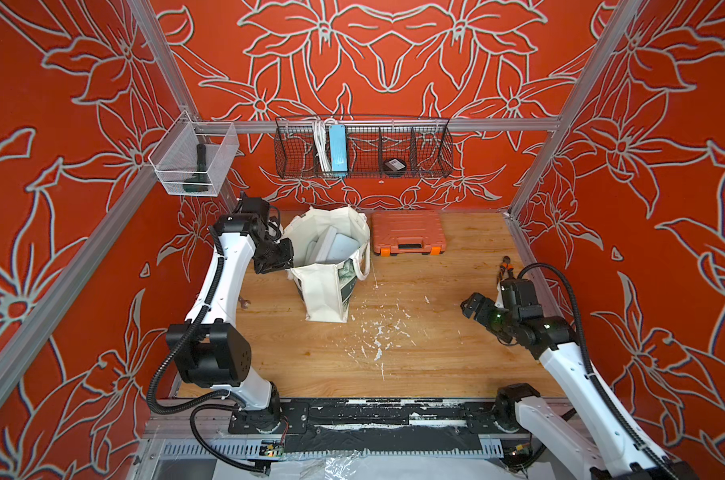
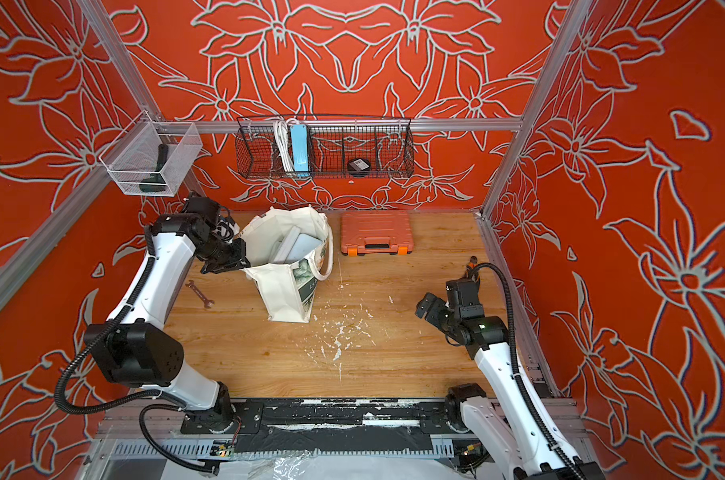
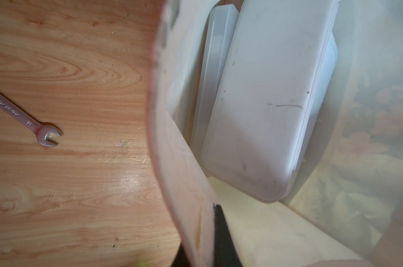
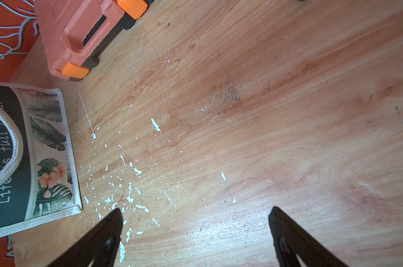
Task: Take out the pencil case from the canvas bag
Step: Pick up the canvas bag from the center of the board.
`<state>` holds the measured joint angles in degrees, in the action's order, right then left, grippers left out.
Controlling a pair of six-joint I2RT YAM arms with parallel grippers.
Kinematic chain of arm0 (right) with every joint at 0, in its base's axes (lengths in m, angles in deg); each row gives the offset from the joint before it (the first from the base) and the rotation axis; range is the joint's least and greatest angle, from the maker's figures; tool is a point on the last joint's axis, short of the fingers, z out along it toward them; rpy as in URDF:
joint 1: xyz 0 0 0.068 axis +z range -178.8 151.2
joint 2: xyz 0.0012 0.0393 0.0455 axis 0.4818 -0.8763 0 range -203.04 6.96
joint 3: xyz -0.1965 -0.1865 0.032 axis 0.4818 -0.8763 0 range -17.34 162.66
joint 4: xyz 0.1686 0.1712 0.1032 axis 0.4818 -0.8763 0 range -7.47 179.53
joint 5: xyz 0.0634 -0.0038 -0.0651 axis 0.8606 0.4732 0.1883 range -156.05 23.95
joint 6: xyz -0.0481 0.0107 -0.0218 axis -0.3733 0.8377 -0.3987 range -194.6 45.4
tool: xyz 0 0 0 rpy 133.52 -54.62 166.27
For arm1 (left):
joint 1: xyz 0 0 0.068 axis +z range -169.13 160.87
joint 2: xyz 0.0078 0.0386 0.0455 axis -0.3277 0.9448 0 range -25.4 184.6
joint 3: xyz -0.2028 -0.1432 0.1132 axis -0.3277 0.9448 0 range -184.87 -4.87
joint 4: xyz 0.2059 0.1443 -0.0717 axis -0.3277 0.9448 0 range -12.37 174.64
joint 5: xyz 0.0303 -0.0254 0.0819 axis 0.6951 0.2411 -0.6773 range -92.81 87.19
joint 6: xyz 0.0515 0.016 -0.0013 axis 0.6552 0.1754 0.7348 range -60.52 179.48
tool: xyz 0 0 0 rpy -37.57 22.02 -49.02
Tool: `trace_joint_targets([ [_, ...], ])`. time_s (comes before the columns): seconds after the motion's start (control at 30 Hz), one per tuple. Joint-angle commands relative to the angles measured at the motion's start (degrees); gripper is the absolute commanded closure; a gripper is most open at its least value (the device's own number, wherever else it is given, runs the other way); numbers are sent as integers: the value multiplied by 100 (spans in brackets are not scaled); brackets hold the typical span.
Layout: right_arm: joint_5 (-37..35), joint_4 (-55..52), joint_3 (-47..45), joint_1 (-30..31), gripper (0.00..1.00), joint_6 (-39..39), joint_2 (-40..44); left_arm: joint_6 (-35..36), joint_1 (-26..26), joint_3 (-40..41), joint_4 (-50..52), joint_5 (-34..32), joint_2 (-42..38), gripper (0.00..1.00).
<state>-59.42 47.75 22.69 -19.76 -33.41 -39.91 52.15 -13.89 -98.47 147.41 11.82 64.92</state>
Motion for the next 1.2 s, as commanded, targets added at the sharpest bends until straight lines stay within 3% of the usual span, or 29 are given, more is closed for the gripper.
trace_joint_targets([
  [0.0,-26,-77,-4,151,1,4,-44,99,35,-64,9,-253,-193,100],
  [0.27,-577,-156,232,896,1,124,-105,494,31,-80,-372,-632,-391,100],
  [0.5,-602,239,208,1401,1,207,-173,899,36,-27,-1024,-985,-777,100],
  [0.73,-390,1019,32,1813,2,328,-160,1422,31,208,-1584,-114,-1140,100],
  [0.9,-554,1264,71,2204,1,390,-206,1677,32,516,-1966,-11,-1356,100],
  [1.17,-1134,2075,147,3087,1,497,-250,2449,31,1079,-2311,721,-1835,100],
])
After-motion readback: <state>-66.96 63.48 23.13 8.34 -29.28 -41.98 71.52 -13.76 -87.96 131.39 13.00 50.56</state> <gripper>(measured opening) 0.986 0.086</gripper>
